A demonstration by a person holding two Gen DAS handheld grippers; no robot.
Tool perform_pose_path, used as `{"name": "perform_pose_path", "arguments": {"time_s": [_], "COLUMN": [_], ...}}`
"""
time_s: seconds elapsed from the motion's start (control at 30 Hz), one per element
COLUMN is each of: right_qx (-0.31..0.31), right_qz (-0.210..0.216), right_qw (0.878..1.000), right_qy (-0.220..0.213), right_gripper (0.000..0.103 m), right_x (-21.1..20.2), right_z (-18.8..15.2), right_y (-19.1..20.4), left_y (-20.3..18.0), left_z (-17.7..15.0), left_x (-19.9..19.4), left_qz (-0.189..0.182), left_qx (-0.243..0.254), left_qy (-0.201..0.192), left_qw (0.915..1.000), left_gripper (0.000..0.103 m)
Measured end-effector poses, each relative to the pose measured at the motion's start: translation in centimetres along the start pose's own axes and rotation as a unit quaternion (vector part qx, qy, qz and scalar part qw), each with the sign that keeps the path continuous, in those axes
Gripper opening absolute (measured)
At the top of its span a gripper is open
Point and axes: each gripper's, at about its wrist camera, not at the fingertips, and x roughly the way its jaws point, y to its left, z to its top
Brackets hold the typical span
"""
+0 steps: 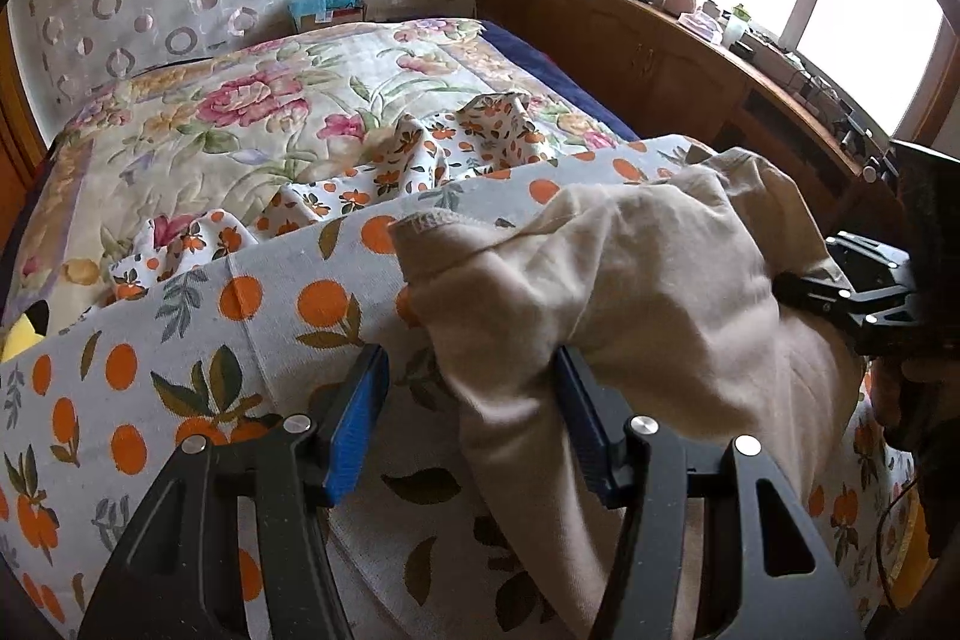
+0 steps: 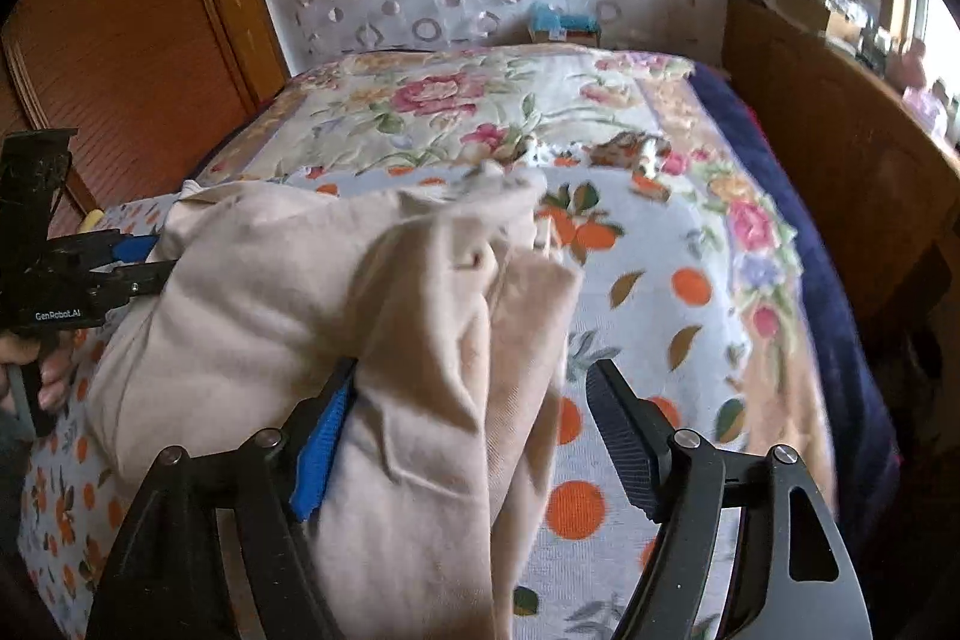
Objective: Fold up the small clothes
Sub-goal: 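Lift the shirt bundle with both tools and carry it toward the yellow plush toy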
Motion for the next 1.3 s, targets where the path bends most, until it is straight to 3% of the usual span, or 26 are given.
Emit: {"name": "perform_pose_path", "arguments": {"time_s": [0.2,0.27,0.33,0.4,0.43,0.5,0.53,0.6,0.83,1.03,1.3], "right_qx": [-0.005,-0.014,-0.027,-0.034,-0.035,-0.034,-0.033,-0.04,-0.057,-0.115,-0.244], "right_qz": [0.022,0.023,0.02,0.036,0.043,0.068,0.076,0.077,0.077,0.092,0.152], "right_qw": [1.0,1.0,0.999,0.999,0.998,0.997,0.997,0.996,0.994,0.985,0.953], "right_qy": [-0.002,-0.002,-0.003,-0.005,-0.005,-0.004,-0.004,-0.009,-0.055,-0.095,-0.1], "right_gripper": [0.077,0.075,0.069,0.047,0.044,0.027,0.026,0.022,0.02,0.02,0.02], "right_x": [1.1,1.3,1.7,1.8,1.9,2.1,2.2,2.0,-0.8,-3.0,-0.7], "right_z": [1.0,0.8,0.7,0.6,0.5,0.4,0.3,0.3,0.8,3.2,8.5], "right_y": [-0.4,0.2,0.6,0.8,0.6,0.1,-0.1,-0.5,0.2,3.4,13.1], "left_y": [0.0,0.0,0.0,0.2,0.5,0.8,0.8,0.5,-1.0,0.8,7.5], "left_z": [0.2,0.4,0.5,0.6,0.7,0.8,0.8,0.6,0.4,-1.0,-6.5], "left_x": [0.2,0.4,0.6,0.8,0.9,0.9,0.6,-0.2,-7.3,-13.7,-20.9], "left_qz": [-0.012,-0.019,-0.034,-0.05,-0.058,-0.084,-0.087,-0.089,-0.093,-0.053,0.058], "left_qx": [-0.005,-0.006,-0.007,-0.009,-0.016,-0.032,-0.036,-0.037,-0.024,-0.038,-0.09], "left_qy": [-0.004,-0.005,-0.006,-0.004,-0.001,0.005,0.002,-0.008,-0.096,-0.162,-0.212], "left_qw": [0.9999,0.9998,0.9994,0.9987,0.9982,0.9959,0.9956,0.9953,0.9908,0.9846,0.9713], "left_gripper": [0.058,0.053,0.04,0.029,0.022,0.013,0.012,0.01,0.01,0.01,0.01]}}
